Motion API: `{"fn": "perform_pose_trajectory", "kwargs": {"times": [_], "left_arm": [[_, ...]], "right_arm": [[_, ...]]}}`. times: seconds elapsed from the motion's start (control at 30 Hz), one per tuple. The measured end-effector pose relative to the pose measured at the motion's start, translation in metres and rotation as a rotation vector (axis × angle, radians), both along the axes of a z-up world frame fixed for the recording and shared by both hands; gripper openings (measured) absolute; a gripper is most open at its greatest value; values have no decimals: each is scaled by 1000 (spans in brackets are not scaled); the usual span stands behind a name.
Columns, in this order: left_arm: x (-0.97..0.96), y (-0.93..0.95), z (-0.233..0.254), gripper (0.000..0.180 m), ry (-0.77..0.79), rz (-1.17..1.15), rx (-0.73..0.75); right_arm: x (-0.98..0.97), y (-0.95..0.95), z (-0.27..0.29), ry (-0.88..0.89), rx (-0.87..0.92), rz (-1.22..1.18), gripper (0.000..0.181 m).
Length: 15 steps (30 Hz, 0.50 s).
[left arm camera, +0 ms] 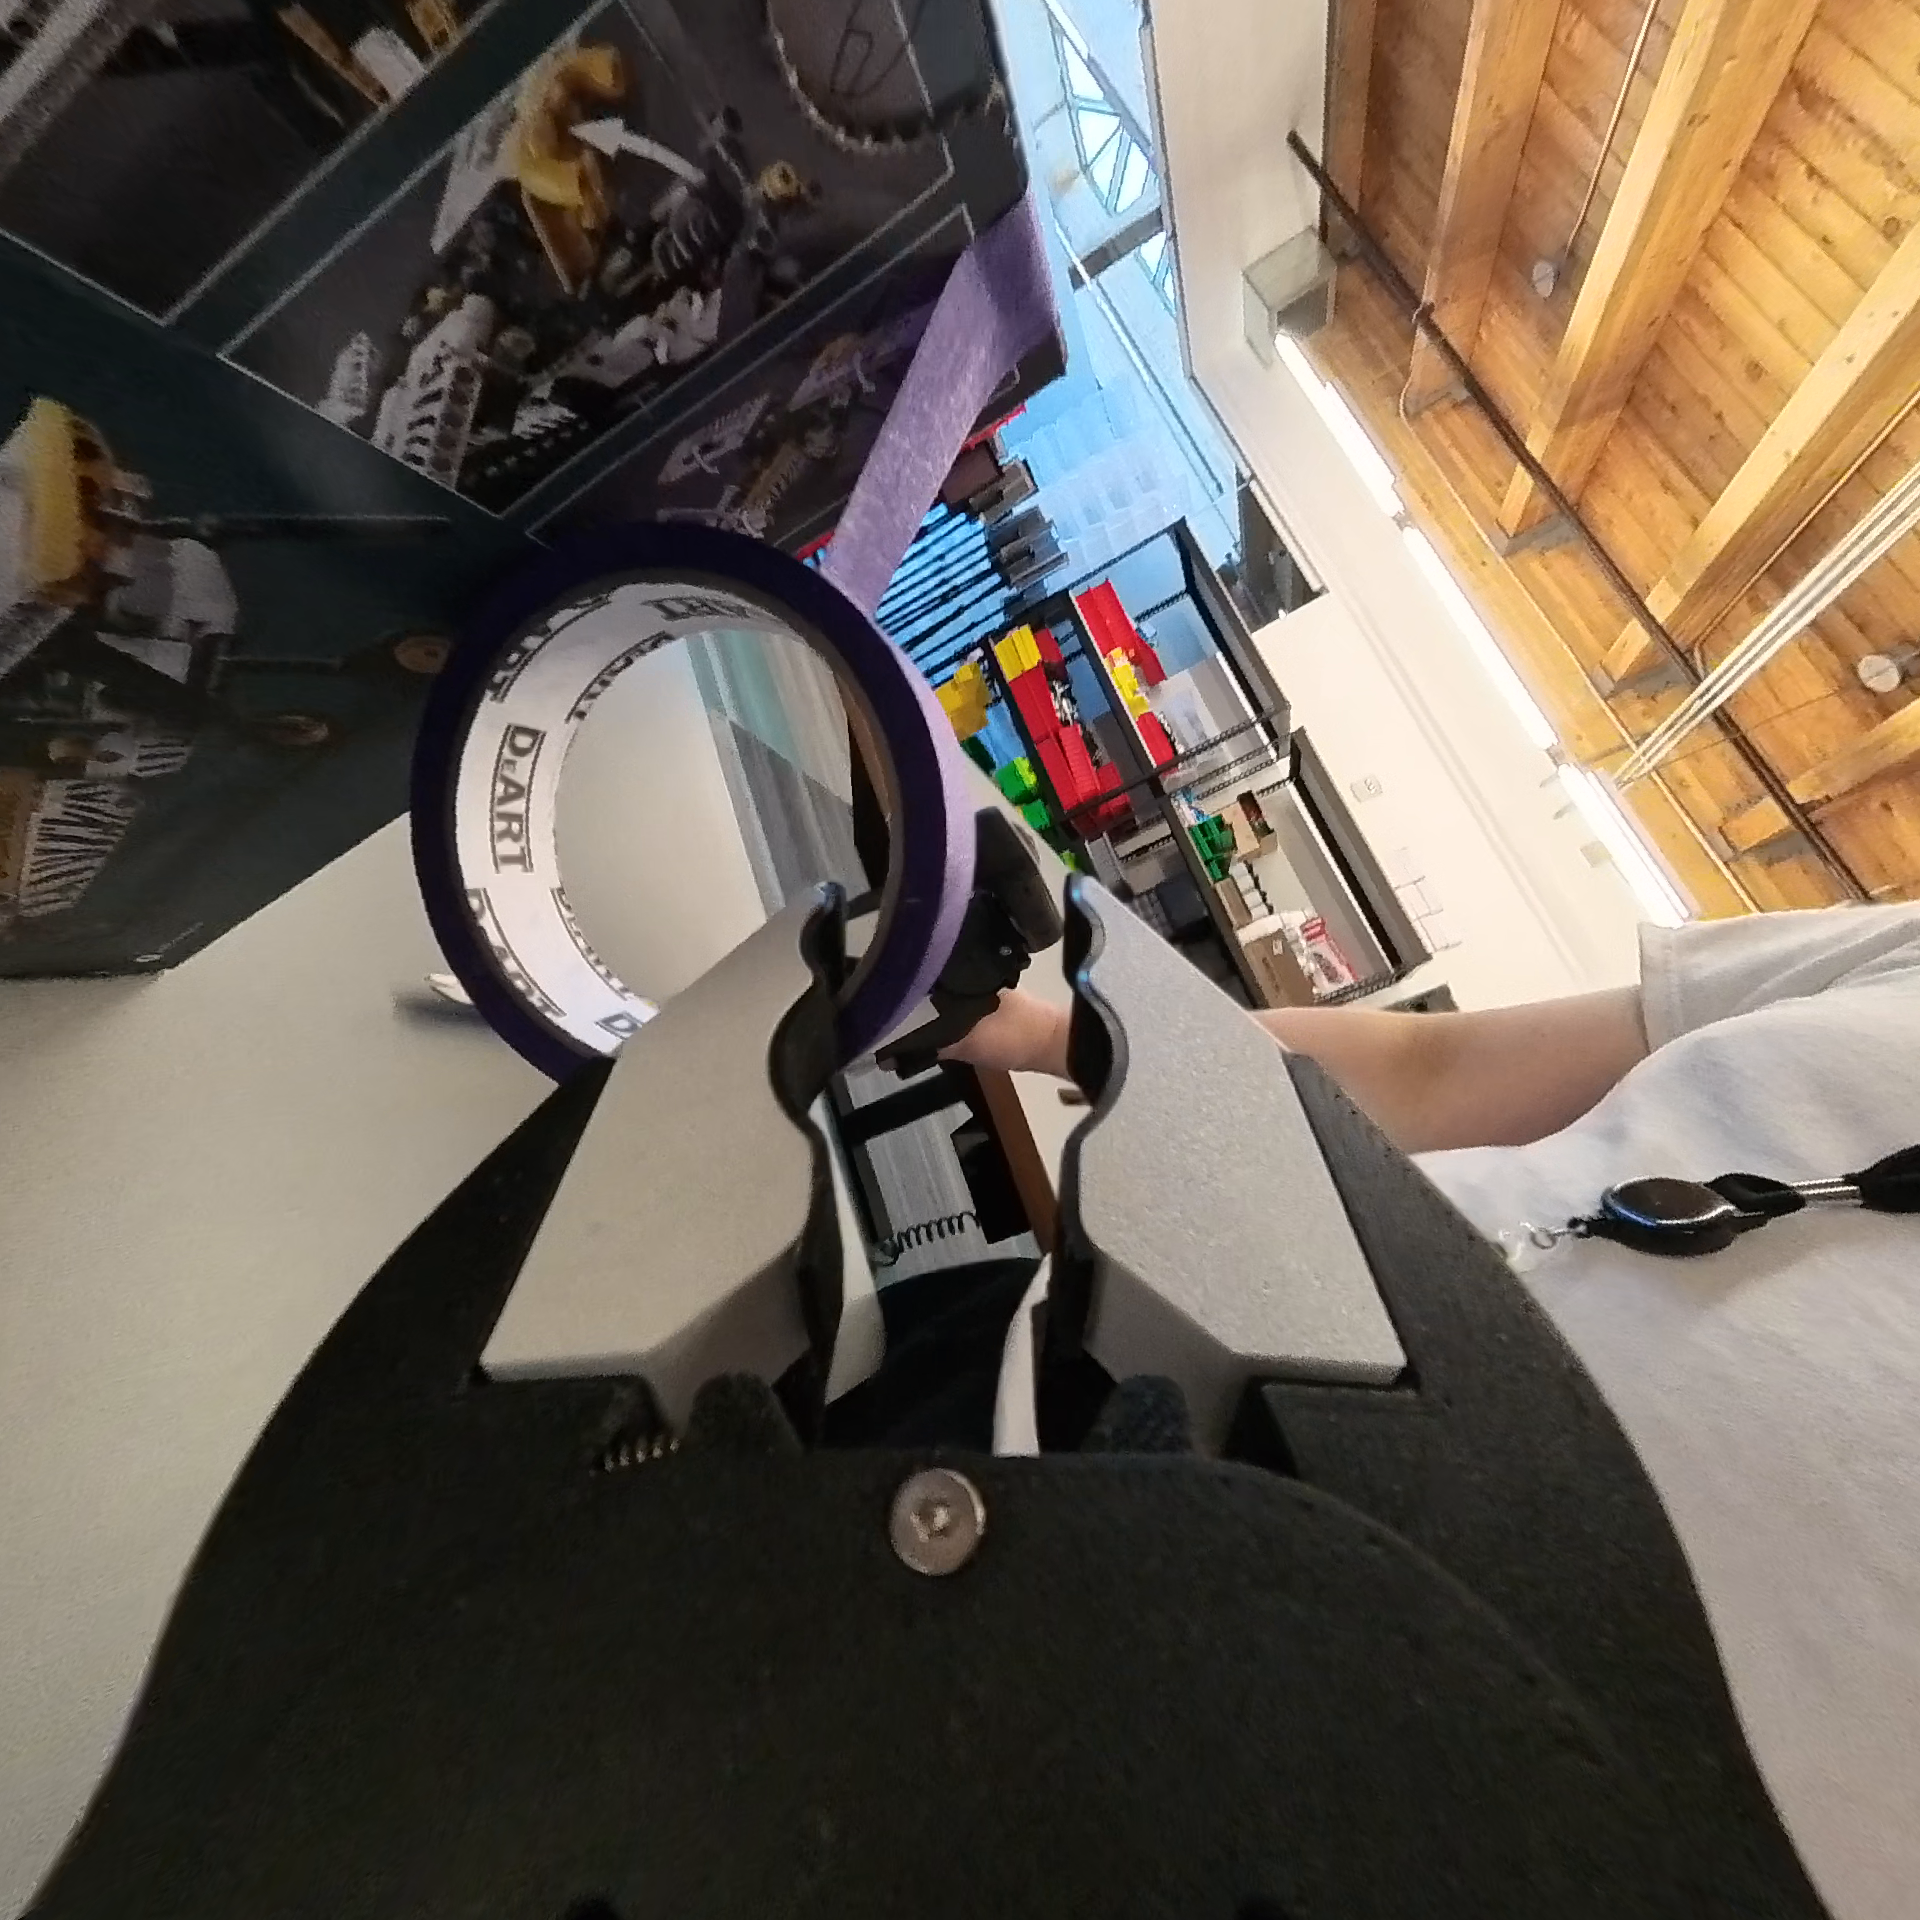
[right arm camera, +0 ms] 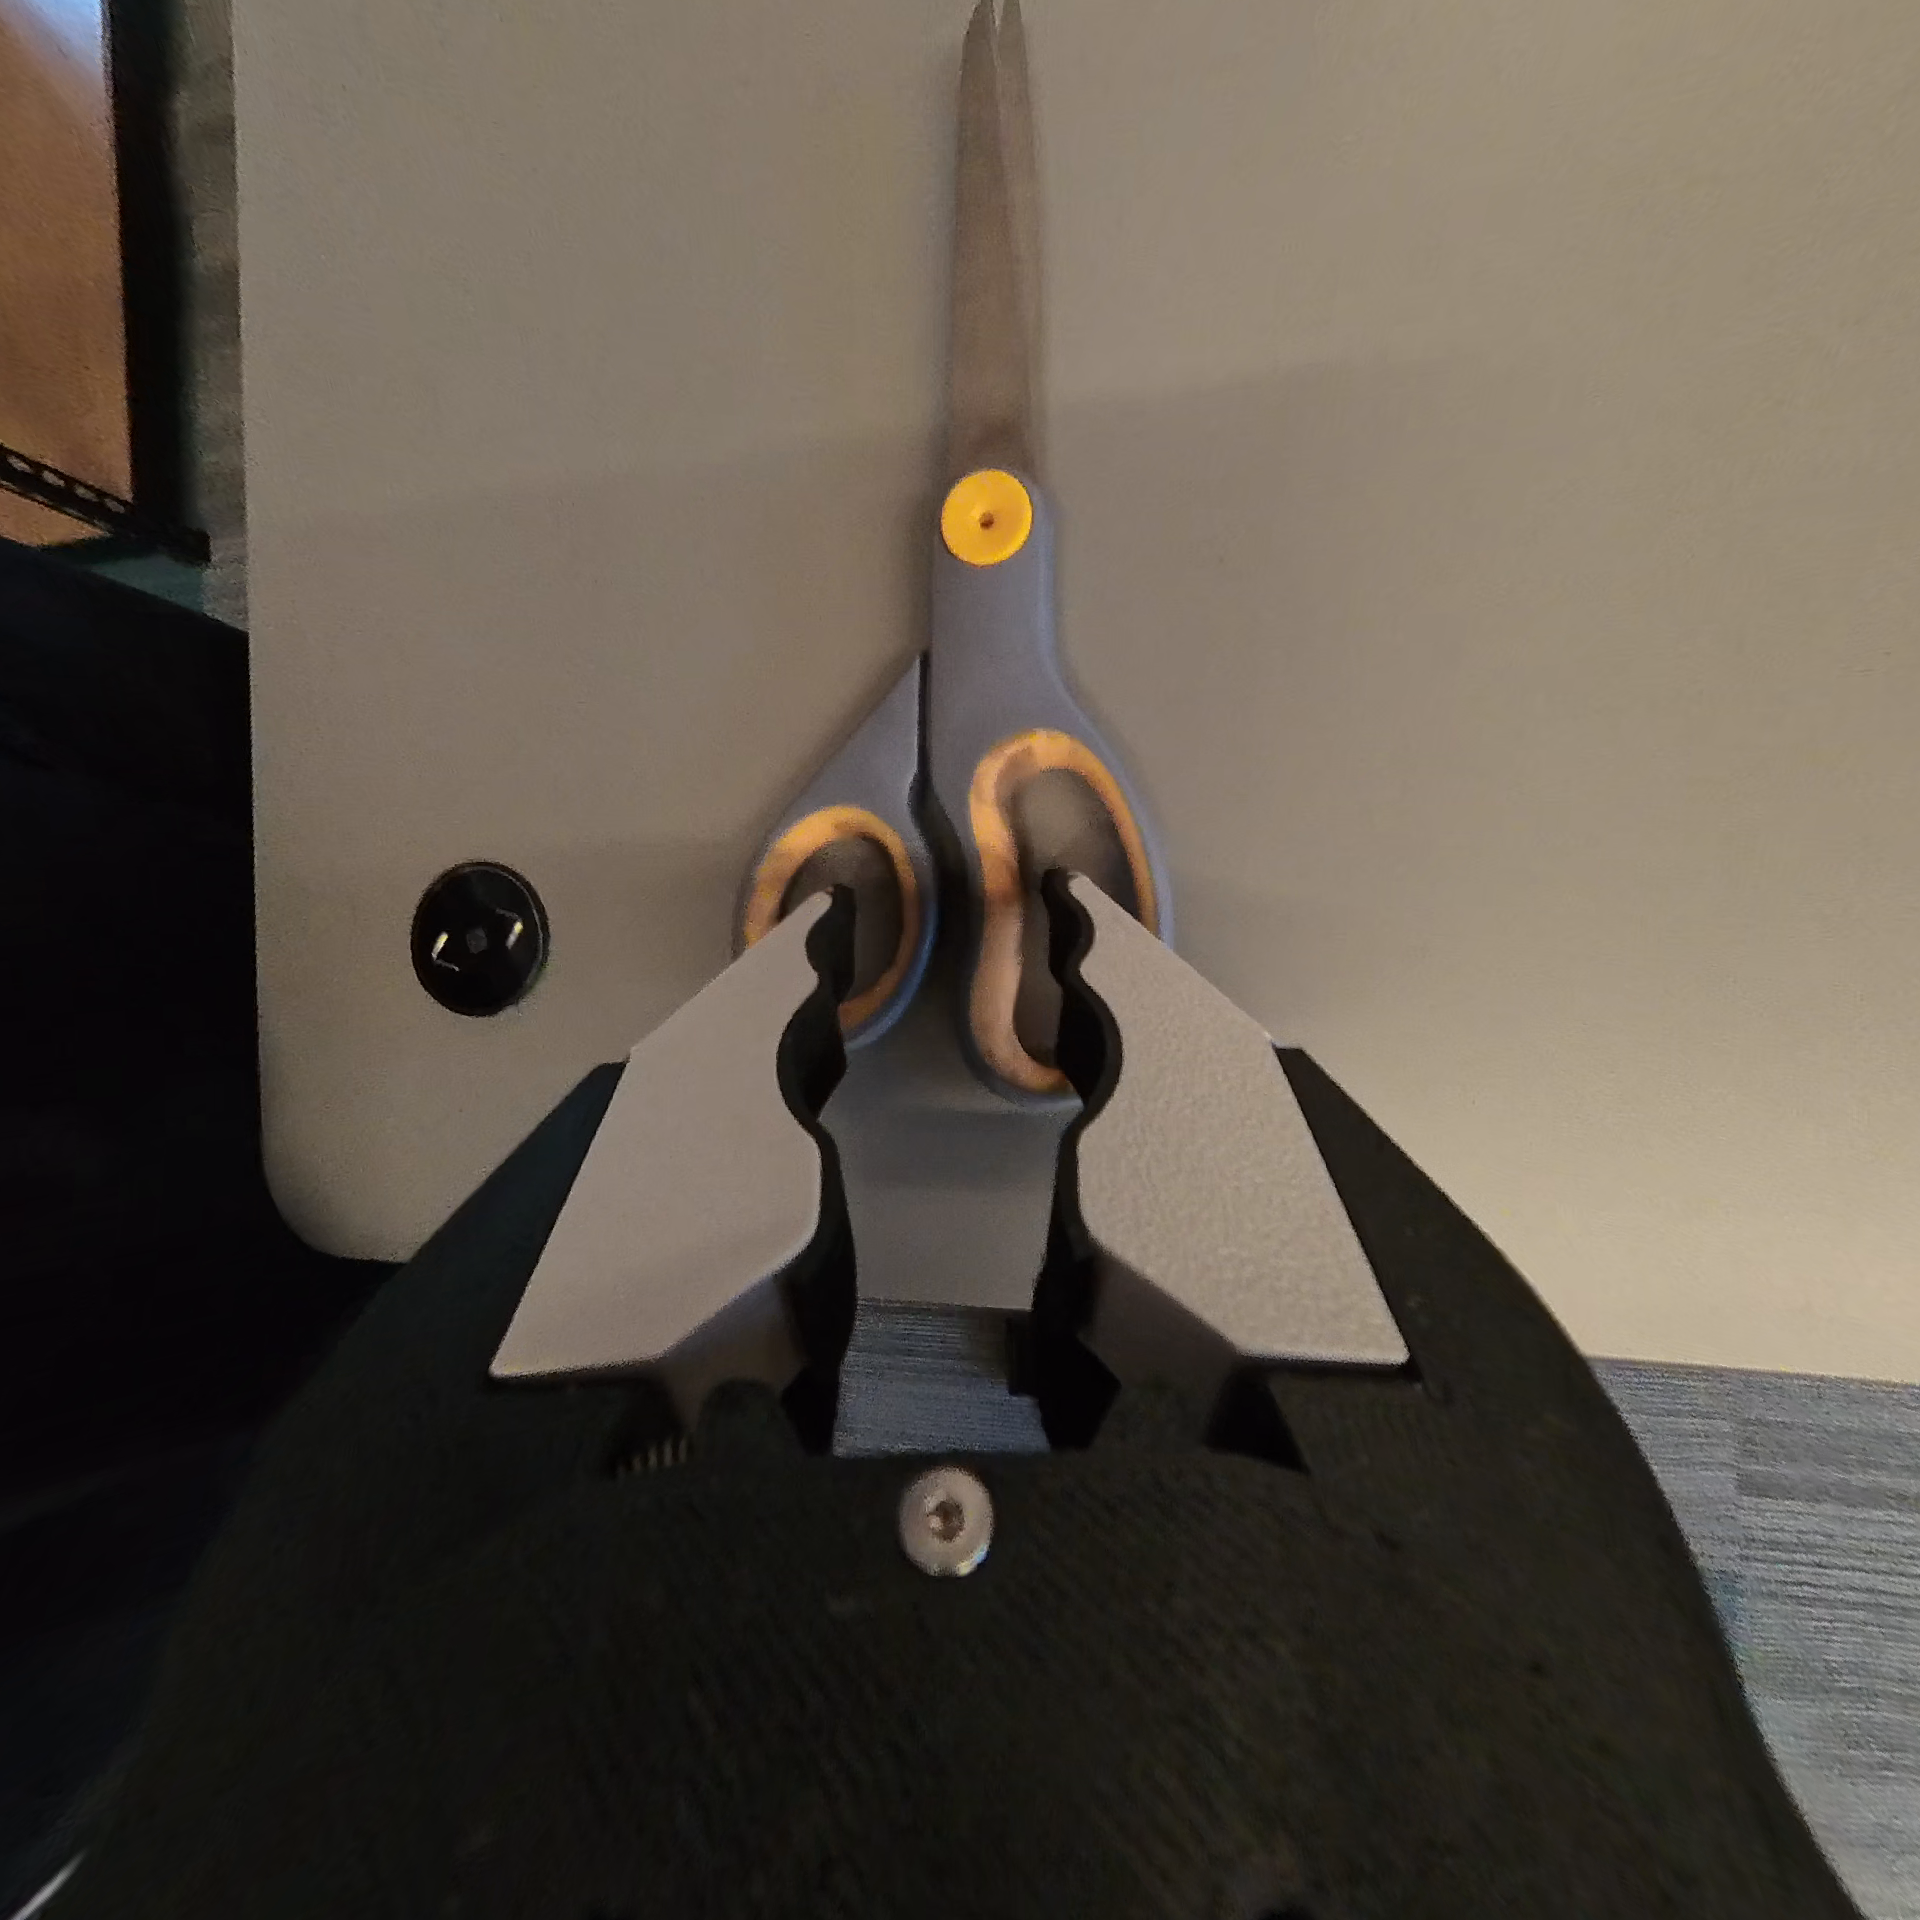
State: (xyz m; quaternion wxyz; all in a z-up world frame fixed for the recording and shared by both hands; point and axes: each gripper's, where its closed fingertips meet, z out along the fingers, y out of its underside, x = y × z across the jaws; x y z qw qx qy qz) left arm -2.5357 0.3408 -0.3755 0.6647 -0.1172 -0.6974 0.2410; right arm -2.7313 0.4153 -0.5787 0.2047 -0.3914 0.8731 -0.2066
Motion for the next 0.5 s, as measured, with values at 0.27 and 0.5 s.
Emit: {"fn": "perform_pose_trajectory", "kwargs": {"times": [0.27,0.5], "left_arm": [[-1,-11,-1,45,38,80,8],[18,-21,7,57,75,258,-11]], "right_arm": [[-1,-4,-5,62,-42,2,32],[-3,-11,-6,120,-92,-18,24]]}}
